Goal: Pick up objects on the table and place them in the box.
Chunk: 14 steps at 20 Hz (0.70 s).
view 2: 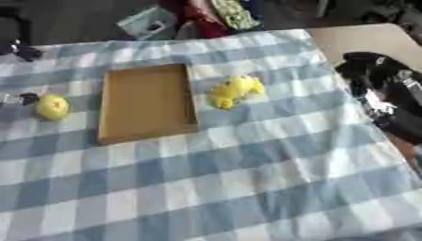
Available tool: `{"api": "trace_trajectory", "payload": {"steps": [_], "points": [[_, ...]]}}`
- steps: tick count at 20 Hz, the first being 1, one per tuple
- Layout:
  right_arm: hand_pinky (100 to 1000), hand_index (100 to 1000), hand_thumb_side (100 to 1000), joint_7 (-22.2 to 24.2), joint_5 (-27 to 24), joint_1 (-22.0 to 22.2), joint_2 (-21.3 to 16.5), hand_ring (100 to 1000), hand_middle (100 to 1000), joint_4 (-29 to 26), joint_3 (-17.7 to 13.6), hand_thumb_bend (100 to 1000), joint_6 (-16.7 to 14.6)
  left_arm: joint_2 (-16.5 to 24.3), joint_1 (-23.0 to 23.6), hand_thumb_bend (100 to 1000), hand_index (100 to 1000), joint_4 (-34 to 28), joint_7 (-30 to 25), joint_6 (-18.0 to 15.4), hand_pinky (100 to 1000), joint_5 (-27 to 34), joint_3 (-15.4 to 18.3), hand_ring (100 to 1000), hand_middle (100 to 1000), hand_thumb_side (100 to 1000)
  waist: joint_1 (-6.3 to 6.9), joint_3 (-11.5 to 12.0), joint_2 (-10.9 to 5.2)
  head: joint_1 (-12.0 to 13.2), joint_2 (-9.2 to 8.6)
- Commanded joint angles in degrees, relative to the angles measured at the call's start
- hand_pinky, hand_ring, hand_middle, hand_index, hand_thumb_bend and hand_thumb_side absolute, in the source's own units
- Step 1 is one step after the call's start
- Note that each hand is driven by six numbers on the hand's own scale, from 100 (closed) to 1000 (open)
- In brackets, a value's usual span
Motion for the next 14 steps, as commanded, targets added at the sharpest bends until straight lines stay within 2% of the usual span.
{"api": "trace_trajectory", "payload": {"steps": [1, 14], "points": [[829, 854, 593, 0.22, -0.33, -0.83, -1.0, 815, 698, -0.35, -0.31, 100, -0.18, 1.76, -0.51, 516, 881, -0.59, 0.25, -0.17, 764, -0.42, 0.1, 714, 728, 435, -0.04, -0.07, -1.21, -0.18, -0.74], [830, 855, 595, 0.45, -0.44, -0.83, -0.86, 816, 698, -0.21, -0.29, 100, -0.25, 1.55, 0.16, 542, 876, 0.57, 0.69, -0.46, 750, -4.27, 0.12, 683, 702, 471, -0.1, -0.47, -1.09, -0.39, -0.66]]}}
